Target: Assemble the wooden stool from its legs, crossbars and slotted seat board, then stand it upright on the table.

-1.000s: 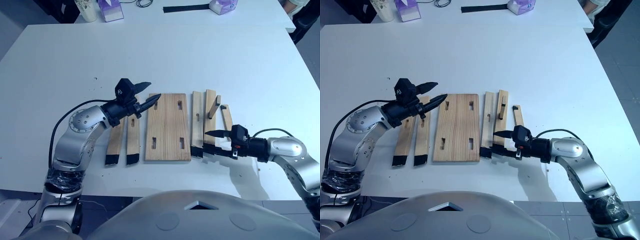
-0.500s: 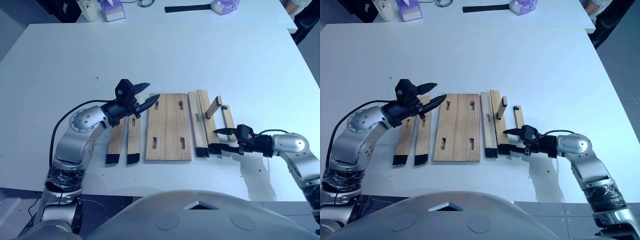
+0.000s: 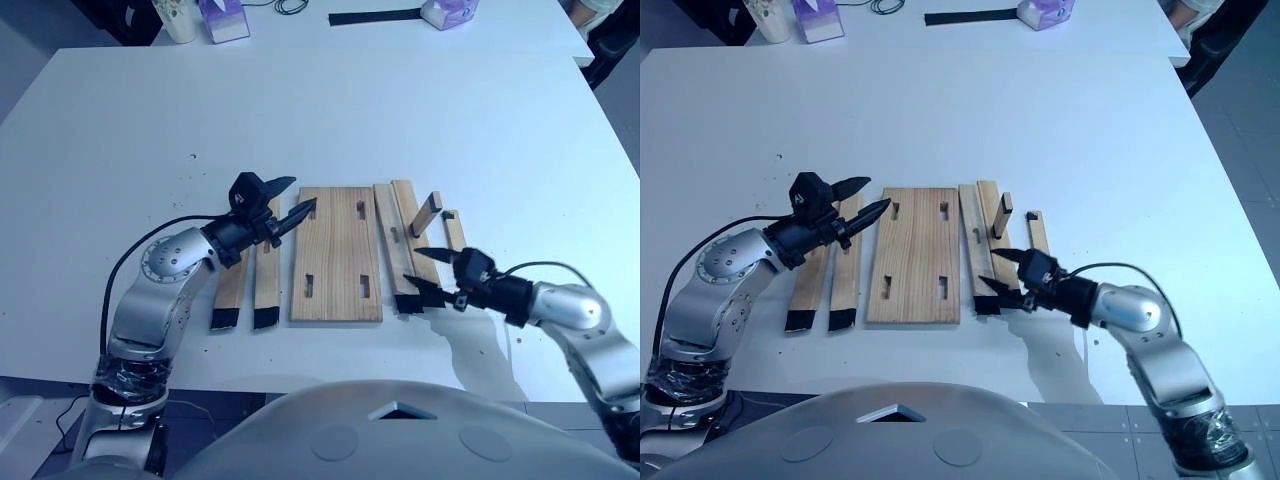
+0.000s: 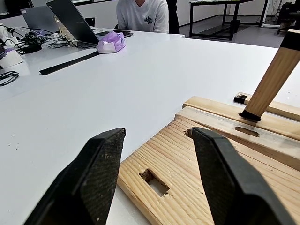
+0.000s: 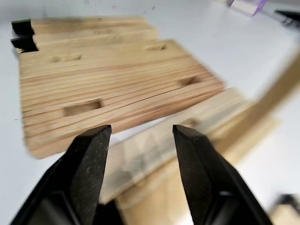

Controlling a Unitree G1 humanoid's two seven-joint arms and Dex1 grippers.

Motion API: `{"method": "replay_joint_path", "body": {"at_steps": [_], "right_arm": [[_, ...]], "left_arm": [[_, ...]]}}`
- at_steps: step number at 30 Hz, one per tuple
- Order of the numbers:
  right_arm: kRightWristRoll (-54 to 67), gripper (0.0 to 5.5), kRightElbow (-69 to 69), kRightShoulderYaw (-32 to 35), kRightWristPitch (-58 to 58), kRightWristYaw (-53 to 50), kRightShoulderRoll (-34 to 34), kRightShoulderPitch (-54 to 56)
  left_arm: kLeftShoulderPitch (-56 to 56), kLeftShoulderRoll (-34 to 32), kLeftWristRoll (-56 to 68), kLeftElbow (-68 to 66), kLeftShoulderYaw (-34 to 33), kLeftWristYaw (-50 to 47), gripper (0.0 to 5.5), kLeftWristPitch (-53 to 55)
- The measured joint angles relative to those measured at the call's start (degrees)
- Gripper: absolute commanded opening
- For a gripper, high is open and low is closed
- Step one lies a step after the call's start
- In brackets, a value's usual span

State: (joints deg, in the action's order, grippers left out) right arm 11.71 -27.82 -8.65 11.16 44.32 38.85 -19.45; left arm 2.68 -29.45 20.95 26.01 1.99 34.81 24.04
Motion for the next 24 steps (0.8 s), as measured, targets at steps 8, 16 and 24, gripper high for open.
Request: {"method": "replay_joint_path", "body": {"at_steps": [8, 16, 24], "right_arm": [[-1.25, 2.43, 5.31, 1.90, -0.10, -5.00, -4.56, 0.09], [-3.68, 2.43, -0.89, 4.33, 4.90, -13.98, -7.71, -6.39], [-5.40, 3.02, -12.69, 4.55, 20.54, -25.55, -13.90, -9.70]], "left_arm": [[-1.33, 0.10, -0.02, -0.36, 0.04, 0.29, 2.63, 0.02], [-0.34, -0.17, -0.01, 0.54, -0.59, 0.28, 2.63, 0.06], [2.56, -0.18, -0.01, 2.61, -1.54, -0.75, 2.63, 0.34]]}}
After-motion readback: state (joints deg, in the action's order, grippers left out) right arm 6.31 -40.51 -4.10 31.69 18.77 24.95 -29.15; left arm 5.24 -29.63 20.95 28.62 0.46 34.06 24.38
